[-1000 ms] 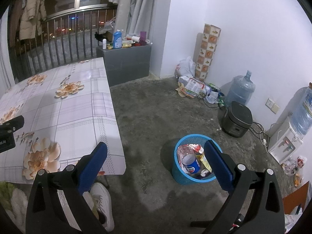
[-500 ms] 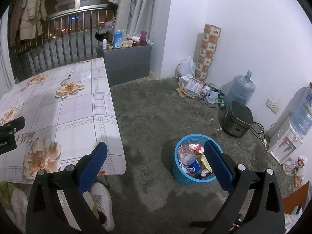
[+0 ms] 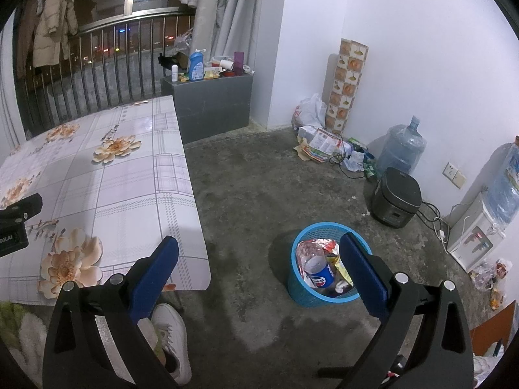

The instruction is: Collect trash

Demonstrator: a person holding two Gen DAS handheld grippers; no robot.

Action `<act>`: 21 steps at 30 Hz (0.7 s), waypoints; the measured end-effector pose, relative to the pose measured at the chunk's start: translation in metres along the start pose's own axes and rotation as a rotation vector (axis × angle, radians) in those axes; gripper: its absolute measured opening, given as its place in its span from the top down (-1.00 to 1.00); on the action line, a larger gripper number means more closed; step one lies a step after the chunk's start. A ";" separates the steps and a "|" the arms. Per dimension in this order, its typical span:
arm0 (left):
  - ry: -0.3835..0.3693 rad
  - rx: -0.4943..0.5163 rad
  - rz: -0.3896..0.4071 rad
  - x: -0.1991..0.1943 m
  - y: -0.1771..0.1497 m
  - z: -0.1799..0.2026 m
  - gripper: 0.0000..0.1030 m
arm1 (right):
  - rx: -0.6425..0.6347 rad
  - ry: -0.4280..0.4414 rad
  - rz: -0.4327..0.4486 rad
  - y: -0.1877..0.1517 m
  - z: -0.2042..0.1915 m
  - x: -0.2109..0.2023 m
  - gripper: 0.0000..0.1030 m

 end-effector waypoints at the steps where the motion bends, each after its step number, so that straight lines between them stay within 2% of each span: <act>1: 0.000 0.000 0.000 0.000 0.000 0.000 -0.83 | 0.000 0.001 0.000 0.000 0.000 0.000 -0.87; 21: 0.001 0.001 0.000 0.000 0.001 0.000 -0.83 | 0.002 0.001 0.000 0.000 0.000 0.000 -0.87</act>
Point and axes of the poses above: each gripper's, at about its wrist camera, not at the fingertips, and x roughly the way its jaws point, z to its right, y to its top, the point moved 3 cm from there along x, roughly the way its jaws point, and after that the axes turned 11 degrees about x, right-handed, at the moved point
